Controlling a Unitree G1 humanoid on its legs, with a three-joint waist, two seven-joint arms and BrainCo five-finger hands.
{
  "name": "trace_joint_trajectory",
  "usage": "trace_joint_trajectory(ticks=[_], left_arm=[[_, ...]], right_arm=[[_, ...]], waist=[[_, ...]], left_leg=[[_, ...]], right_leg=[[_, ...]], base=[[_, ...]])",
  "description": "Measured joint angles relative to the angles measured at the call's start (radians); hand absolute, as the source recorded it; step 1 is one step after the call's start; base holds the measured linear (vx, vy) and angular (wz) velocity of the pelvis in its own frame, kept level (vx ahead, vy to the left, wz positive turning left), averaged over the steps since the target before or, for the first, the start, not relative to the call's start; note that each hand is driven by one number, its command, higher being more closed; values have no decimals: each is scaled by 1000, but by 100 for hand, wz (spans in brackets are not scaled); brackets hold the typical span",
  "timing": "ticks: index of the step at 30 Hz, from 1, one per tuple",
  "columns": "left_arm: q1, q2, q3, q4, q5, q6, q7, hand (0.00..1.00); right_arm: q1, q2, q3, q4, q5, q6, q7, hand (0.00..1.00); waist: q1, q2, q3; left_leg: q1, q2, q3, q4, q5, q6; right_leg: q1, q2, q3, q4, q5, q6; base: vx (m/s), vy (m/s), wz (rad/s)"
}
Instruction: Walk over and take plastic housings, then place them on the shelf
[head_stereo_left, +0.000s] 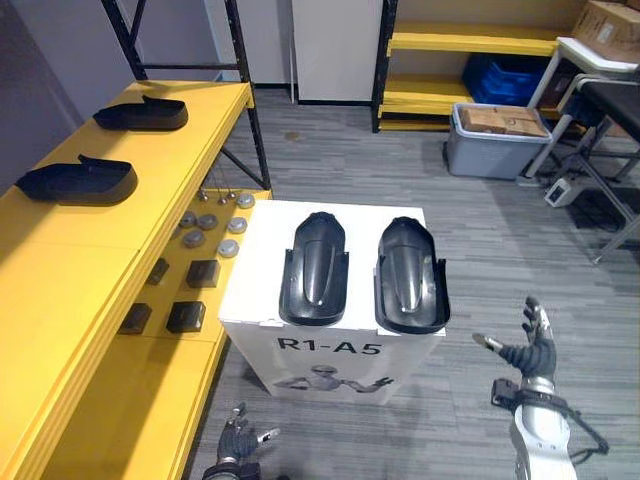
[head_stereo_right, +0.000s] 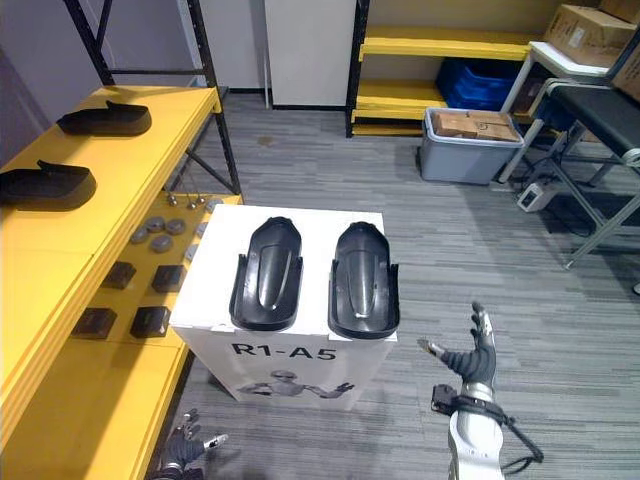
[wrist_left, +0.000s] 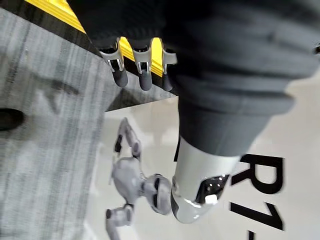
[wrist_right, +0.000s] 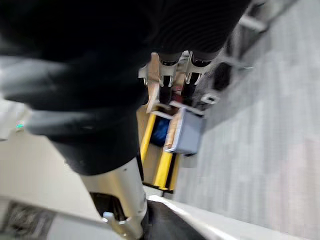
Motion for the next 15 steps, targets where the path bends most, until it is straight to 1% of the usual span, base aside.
trace_joint_trajectory(ticks=[1, 3, 7, 11, 13, 15], left_arm=[[0, 2, 0, 2, 0, 0, 0, 0], [0, 7, -1, 11, 0, -1, -1, 0], [1, 7, -2, 15, 0, -2, 0, 0], [0, 6, -2, 31, -1, -2, 1, 0], [-1, 5, -2, 31, -1, -2, 2, 0], [1, 3, -2, 31, -1, -2, 6, 0]], right_arm=[[-14, -9, 2, 7, -9, -3, 0, 0], [-83, -39, 16, 75, -52, -6, -7, 0], [-169, -45, 54, 175, -107, 2, -33, 0], [-243, -45, 64, 287, -150, 42, -74, 0], [-284, -44, 66, 353, -169, 76, -100, 0], [-319, -44, 71, 393, -169, 93, -119, 0]], waist=[[0, 0, 0], [0, 0, 0], [4, 1, 0], [3, 4, 4], [4, 6, 18], [6, 8, 32]], left_leg=[[-2, -1, -5, 0, 0, 0], [-9, -4, -17, 0, 1, 2], [-12, -4, -23, -1, 2, 3], [-20, -7, -37, -5, 7, 10], [-27, -10, -46, -6, 11, 17], [-34, -15, -48, -6, 15, 22]], right_leg=[[0, -1, 0, -1, 0, 1], [0, -2, 0, -5, 3, 2], [3, -1, -2, -14, 9, 0], [1, -2, -4, -18, 24, 1], [1, -4, -4, -26, 32, 0], [0, -8, -4, -34, 32, 1]], base=[[16, 16, 15], [10, 16, 13], [-3, 9, 3], [-24, 17, 9], [-45, 33, 12], [-50, 28, 5]])
